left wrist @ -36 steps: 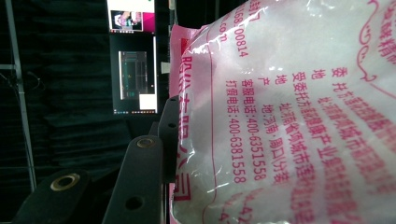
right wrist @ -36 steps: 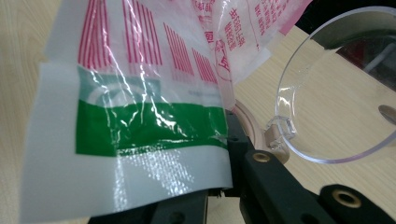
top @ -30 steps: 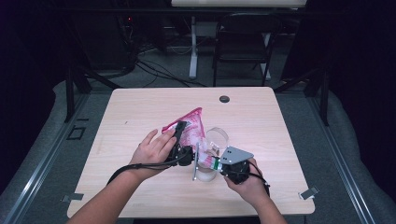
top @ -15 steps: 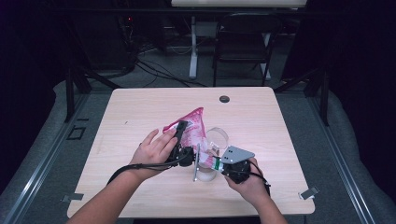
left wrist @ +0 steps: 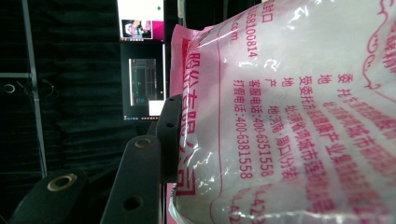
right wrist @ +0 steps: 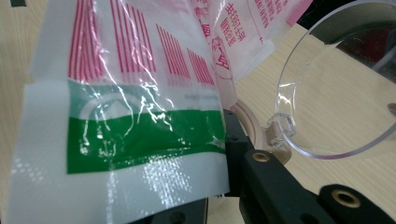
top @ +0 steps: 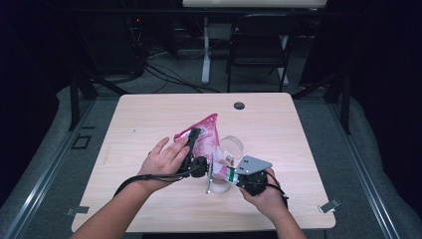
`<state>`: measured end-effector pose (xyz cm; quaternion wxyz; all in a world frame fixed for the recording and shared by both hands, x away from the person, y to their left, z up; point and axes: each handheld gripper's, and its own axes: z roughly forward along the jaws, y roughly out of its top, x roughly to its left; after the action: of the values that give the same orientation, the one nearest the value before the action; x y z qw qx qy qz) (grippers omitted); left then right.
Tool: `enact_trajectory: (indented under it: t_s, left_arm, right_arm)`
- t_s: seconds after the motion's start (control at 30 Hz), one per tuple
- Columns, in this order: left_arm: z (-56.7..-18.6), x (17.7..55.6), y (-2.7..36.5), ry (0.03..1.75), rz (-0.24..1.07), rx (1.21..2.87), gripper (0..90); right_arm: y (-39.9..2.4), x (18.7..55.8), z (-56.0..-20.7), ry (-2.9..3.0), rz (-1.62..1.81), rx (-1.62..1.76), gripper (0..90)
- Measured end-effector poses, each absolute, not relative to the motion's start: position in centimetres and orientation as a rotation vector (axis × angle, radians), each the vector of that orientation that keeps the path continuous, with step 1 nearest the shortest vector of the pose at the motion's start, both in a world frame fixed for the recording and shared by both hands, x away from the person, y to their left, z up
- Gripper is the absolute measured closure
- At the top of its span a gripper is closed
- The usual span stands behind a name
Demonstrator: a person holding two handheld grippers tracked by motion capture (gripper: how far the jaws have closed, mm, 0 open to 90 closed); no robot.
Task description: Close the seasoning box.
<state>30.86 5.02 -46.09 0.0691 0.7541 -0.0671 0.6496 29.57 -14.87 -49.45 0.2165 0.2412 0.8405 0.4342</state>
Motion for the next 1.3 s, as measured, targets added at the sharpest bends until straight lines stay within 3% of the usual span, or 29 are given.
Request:
enact_trajectory:
  t_s: [1.3]
  left_arm:
    - [-45.83, 30.70, 4.91, -0.206, 1.957, 2.251, 63.1]
  right_arm:
    - [-14.78, 29.55, -49.48, 2.336, 1.201, 0.661, 90.0]
